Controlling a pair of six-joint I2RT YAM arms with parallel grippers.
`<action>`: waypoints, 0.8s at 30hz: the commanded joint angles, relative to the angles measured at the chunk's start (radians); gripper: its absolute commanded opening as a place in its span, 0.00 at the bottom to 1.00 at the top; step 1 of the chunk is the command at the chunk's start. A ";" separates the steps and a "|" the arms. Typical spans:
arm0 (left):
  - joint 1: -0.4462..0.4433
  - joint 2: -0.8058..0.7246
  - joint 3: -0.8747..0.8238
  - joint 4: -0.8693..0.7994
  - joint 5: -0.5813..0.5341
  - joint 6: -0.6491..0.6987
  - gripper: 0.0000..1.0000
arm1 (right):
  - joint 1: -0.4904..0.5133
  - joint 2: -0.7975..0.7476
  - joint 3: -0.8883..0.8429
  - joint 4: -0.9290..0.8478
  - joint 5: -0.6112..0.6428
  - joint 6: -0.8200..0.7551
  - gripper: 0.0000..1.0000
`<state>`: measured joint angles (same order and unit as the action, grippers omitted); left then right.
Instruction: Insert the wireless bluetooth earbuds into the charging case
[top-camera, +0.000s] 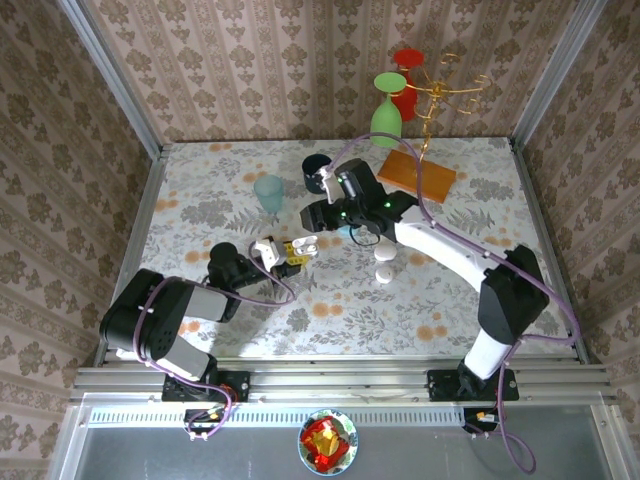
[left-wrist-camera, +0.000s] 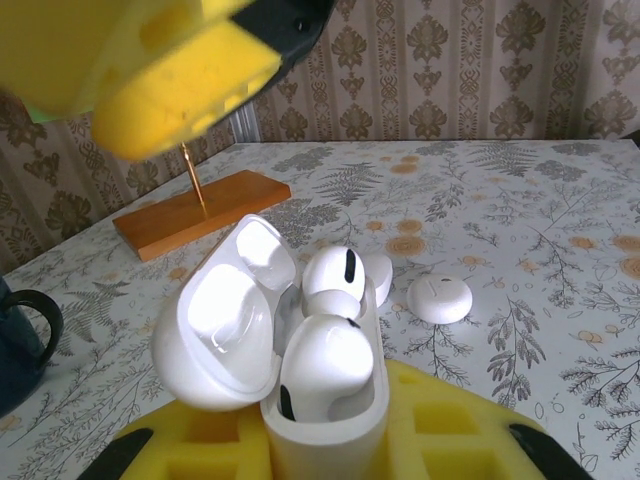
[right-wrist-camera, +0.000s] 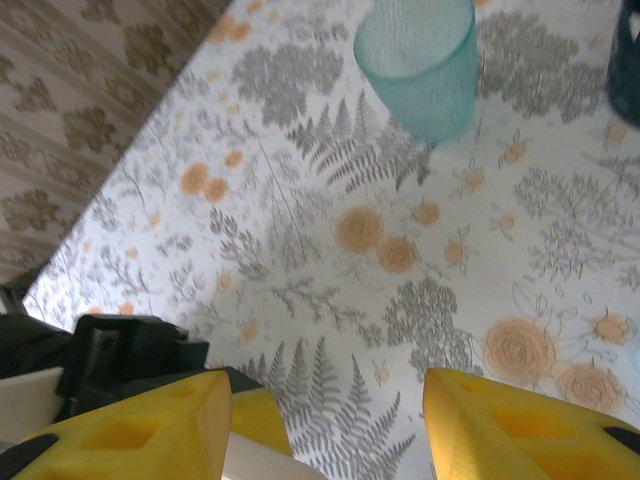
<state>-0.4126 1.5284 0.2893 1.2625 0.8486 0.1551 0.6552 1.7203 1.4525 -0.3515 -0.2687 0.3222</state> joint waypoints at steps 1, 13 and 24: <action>-0.013 -0.020 0.002 0.025 0.003 0.029 0.01 | 0.007 0.063 0.086 -0.193 -0.039 -0.044 0.54; -0.006 -0.053 -0.017 0.022 -0.071 -0.038 0.00 | 0.013 0.014 0.033 -0.303 -0.106 -0.139 0.54; 0.010 -0.086 0.003 0.021 0.075 -0.238 0.00 | 0.000 -0.191 -0.200 -0.044 -0.315 -0.345 0.55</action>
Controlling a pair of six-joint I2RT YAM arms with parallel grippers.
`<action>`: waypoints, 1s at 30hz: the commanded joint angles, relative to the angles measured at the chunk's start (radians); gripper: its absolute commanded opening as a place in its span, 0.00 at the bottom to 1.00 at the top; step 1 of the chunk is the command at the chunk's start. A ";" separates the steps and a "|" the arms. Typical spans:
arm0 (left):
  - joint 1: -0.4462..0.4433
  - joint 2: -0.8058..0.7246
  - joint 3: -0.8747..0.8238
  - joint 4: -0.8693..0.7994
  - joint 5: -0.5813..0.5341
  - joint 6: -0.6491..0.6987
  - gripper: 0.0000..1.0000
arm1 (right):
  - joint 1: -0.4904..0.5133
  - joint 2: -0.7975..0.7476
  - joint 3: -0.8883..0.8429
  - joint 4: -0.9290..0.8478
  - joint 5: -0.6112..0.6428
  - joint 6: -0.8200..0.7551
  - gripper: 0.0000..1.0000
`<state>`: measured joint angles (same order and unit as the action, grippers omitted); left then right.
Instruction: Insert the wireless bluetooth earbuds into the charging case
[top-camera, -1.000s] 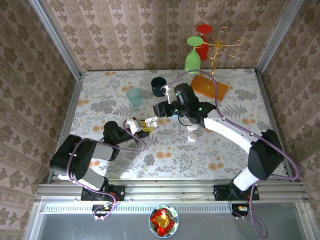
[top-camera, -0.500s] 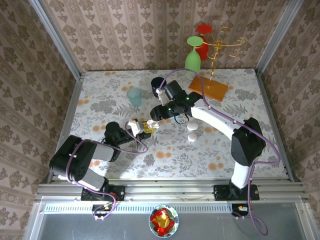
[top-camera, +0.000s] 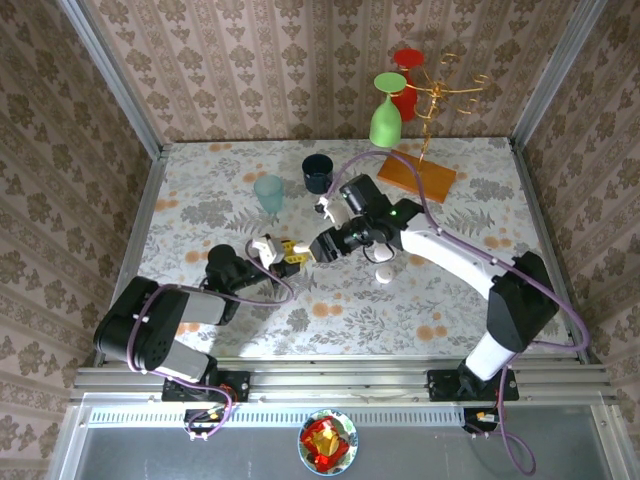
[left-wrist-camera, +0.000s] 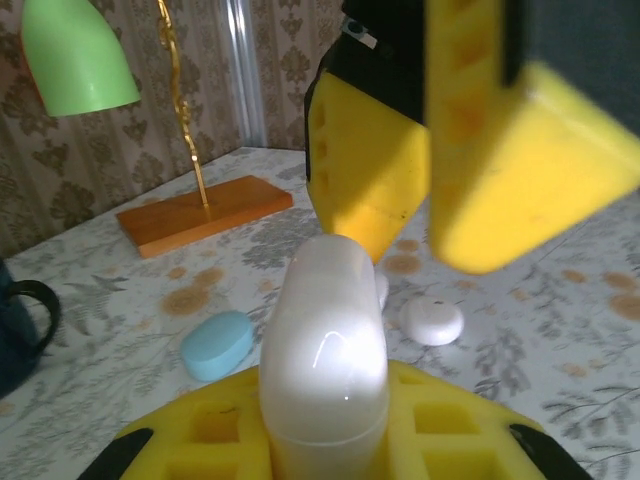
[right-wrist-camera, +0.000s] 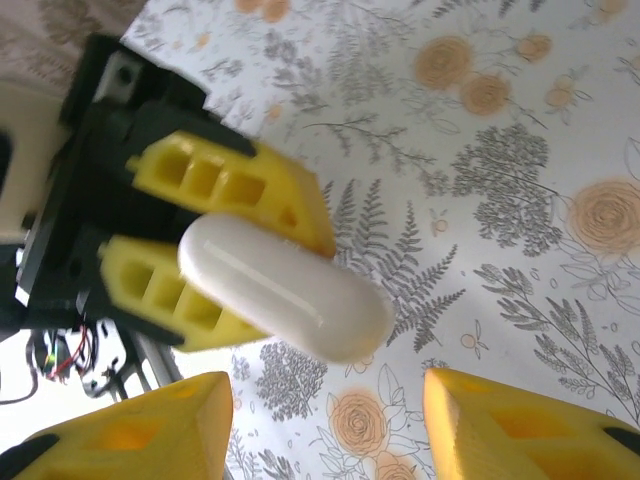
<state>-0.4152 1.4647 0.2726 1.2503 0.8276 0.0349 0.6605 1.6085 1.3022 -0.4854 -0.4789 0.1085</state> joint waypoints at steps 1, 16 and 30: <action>0.014 -0.023 0.024 0.034 0.125 -0.151 0.00 | -0.004 -0.106 -0.085 0.115 -0.113 -0.171 0.56; -0.016 -0.073 0.057 0.035 0.234 -0.353 0.00 | -0.005 -0.095 -0.111 0.168 -0.152 -0.372 0.56; -0.015 -0.033 0.079 0.035 0.242 -0.320 0.17 | -0.007 -0.091 -0.137 0.196 -0.215 -0.339 0.13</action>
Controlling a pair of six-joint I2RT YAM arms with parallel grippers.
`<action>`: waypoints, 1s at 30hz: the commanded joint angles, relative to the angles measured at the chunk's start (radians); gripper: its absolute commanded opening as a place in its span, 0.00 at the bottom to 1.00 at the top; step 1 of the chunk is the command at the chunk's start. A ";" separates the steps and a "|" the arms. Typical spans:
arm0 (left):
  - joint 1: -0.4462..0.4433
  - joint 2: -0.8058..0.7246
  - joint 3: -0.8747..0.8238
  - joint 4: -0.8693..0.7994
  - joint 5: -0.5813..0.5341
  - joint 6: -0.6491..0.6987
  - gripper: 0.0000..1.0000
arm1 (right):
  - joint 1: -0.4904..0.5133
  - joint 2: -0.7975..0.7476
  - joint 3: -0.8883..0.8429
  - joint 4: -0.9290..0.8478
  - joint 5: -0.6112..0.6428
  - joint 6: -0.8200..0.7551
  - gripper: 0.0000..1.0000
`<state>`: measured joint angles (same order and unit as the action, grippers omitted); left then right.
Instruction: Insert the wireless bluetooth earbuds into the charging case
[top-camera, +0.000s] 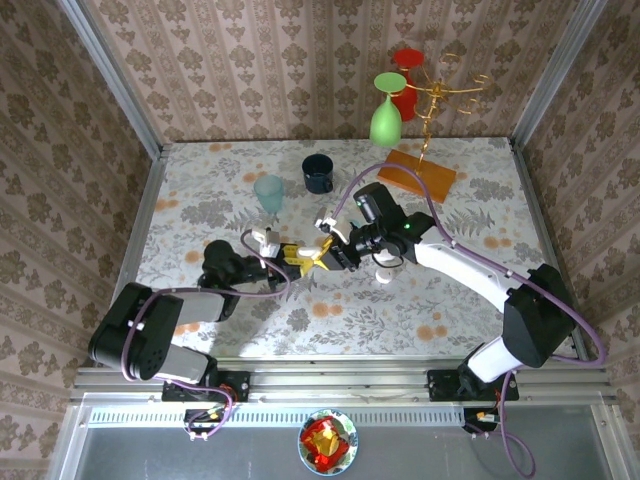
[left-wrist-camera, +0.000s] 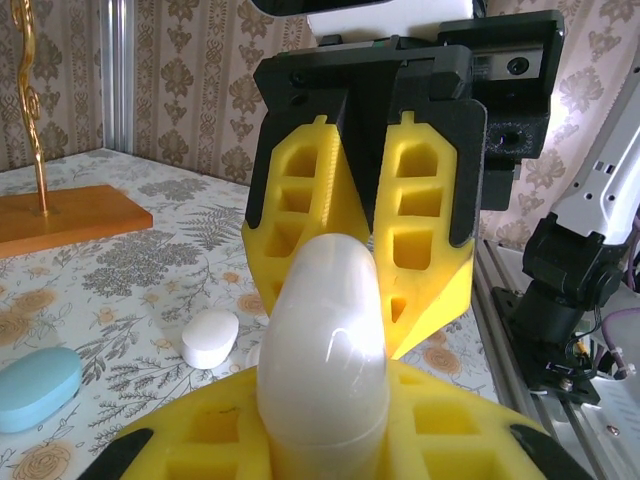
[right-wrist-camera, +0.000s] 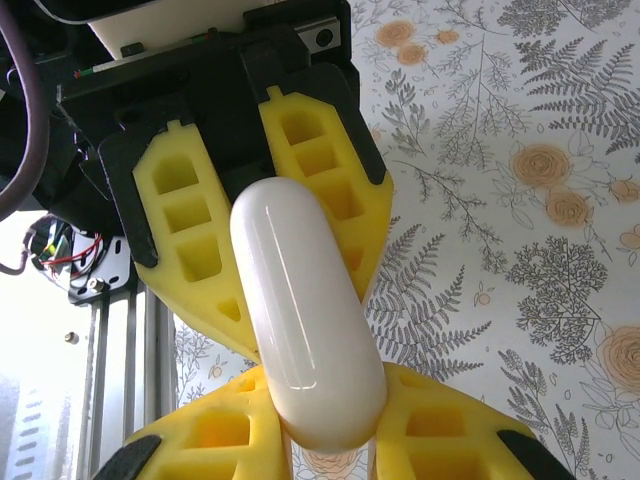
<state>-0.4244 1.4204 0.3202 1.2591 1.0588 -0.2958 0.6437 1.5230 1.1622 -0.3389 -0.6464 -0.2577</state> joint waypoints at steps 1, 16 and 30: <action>-0.004 0.011 0.027 0.026 0.004 0.031 0.28 | 0.010 -0.010 -0.004 0.059 -0.053 0.034 0.12; 0.062 -0.274 -0.121 -0.250 -0.149 0.415 0.92 | -0.051 0.013 -0.137 0.215 0.151 0.364 0.12; 0.040 -0.559 -0.059 -0.826 -0.340 0.670 0.99 | -0.049 0.208 -0.228 0.341 0.203 0.567 0.13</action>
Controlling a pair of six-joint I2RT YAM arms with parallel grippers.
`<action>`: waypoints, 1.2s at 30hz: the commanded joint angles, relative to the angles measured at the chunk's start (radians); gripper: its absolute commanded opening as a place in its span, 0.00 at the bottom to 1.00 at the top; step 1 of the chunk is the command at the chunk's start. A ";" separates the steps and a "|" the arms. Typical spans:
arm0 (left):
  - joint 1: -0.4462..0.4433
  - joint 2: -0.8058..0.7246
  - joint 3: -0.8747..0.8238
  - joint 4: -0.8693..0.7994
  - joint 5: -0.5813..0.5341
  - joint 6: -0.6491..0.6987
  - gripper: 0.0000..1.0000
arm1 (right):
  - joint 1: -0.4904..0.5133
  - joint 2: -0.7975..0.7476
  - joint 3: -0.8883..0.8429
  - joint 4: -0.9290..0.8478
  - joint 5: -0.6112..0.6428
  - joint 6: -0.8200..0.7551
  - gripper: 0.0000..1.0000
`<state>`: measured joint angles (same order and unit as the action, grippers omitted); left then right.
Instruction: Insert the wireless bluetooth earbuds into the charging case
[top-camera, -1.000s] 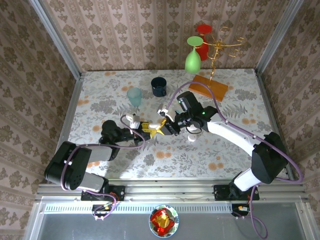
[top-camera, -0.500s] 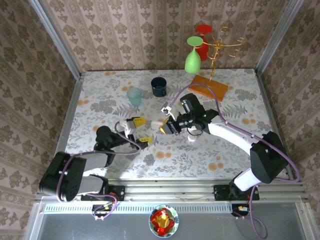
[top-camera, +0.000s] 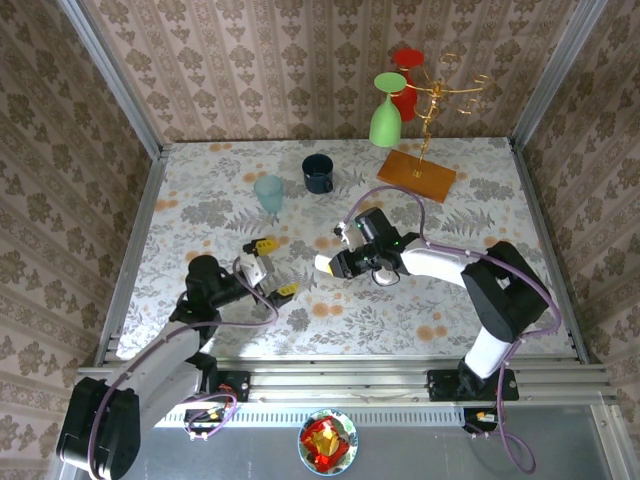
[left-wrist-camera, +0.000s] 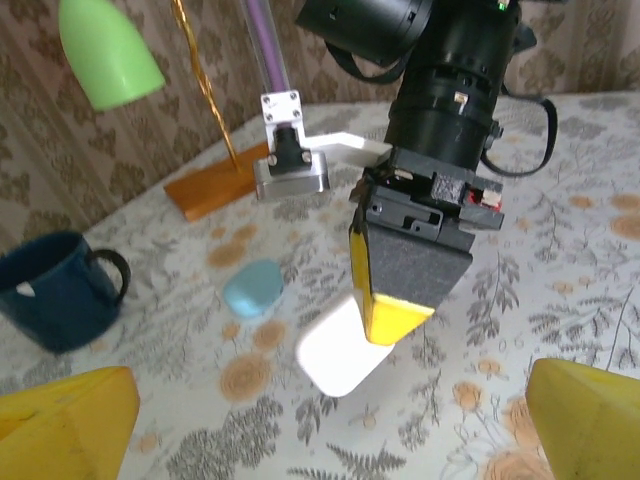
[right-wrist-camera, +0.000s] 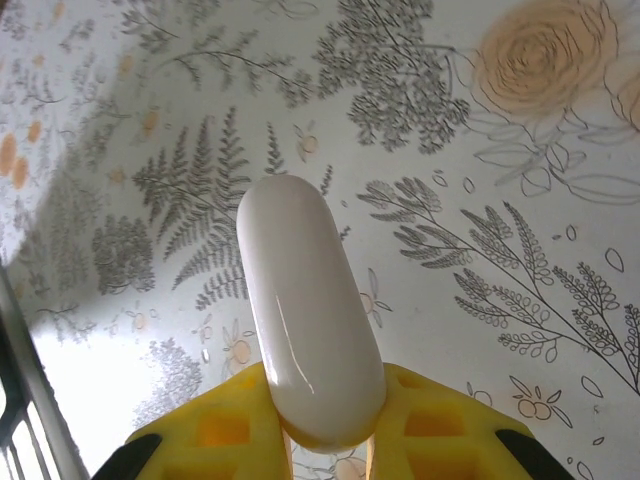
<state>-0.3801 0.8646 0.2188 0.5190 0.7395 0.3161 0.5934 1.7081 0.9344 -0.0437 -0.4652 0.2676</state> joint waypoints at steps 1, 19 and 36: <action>-0.006 -0.001 0.045 -0.100 -0.012 0.070 0.99 | 0.000 0.042 0.009 0.026 0.030 0.044 0.13; 0.041 -0.026 0.058 -0.114 -0.428 -0.054 1.00 | -0.077 -0.156 -0.027 -0.041 0.146 0.002 0.68; 0.313 0.290 0.015 0.207 -0.628 -0.225 1.00 | -0.370 -0.605 -0.434 0.365 0.776 -0.297 1.00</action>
<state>-0.0795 1.1164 0.2199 0.6018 0.1429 0.1341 0.2710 1.0897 0.5640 0.1539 0.2081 0.0605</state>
